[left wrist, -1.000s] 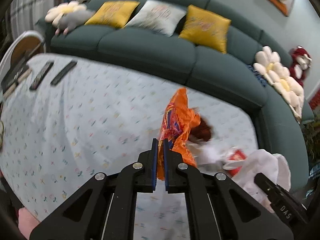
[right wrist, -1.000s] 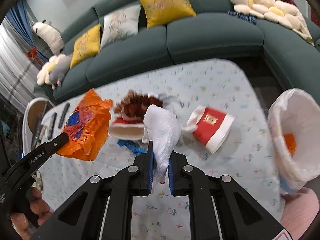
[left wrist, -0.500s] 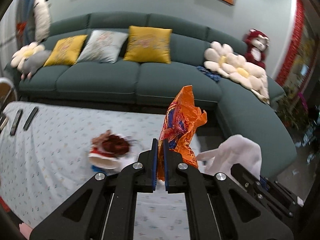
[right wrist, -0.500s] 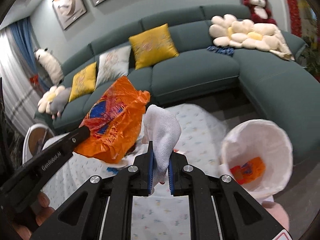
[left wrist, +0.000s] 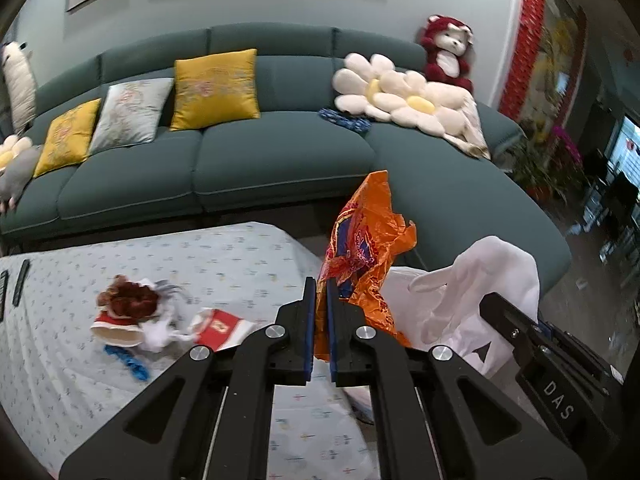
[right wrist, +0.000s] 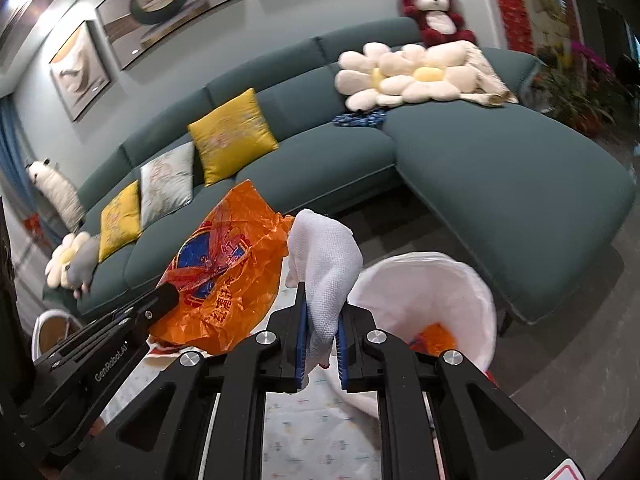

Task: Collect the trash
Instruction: 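Carry the orange bag and white cloth to the bin and release both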

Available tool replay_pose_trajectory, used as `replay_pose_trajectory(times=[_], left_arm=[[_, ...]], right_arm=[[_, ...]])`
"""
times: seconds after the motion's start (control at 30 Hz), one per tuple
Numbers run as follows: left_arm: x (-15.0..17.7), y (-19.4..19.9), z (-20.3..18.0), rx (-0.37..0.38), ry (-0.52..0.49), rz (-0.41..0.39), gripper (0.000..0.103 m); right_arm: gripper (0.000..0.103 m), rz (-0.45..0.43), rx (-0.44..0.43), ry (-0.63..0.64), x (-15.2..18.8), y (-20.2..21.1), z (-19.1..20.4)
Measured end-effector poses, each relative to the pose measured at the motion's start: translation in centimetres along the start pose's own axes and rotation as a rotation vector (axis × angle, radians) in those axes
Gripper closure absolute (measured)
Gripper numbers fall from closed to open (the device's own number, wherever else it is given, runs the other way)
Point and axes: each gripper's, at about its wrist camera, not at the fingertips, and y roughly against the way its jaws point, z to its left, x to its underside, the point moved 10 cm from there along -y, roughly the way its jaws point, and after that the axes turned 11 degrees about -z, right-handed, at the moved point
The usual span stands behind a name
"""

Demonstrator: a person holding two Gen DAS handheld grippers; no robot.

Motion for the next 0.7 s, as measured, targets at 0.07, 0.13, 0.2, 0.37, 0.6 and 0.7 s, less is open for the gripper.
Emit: replay_pose_trajectory(times=[0.07,0.13,0.2,0.37,0.6,0.7], left_arm=[[0.2,-0.6,-1.3,0.015,-0.016,0.008,0.098],[0.5,-1.3,-2.6,0.028,-0.032,0.018,0.098],[0.9,-2.1,-3.7,0.041,-0.046,0.03,0.098],[2.1,-3.7,-5.4,0.07,-0.058,0.07,0.098],[3.1,-5.6,-6.7,0.114,-0.037,0.119,0.095],[3.0,-6.1,-6.8,0.117,-0.024,0.122,0.086]], right_arm=[[0.092,-0.002,0.015,-0.014,-0.1,0.0,-1.5],[0.092,-0.001,0.03,-0.024,-0.2,-0.3,-2.7],[0.092,0.003,0.046,-0.037,-0.3,-0.6,-4.1],[0.092,0.017,0.078,-0.061,0.3,-1.3,-6.5],[0.091,0.046,0.105,-0.091,1.0,-2.9,-8.3],[0.085,0.058,0.104,-0.095,1.0,-3.6,-8.5]])
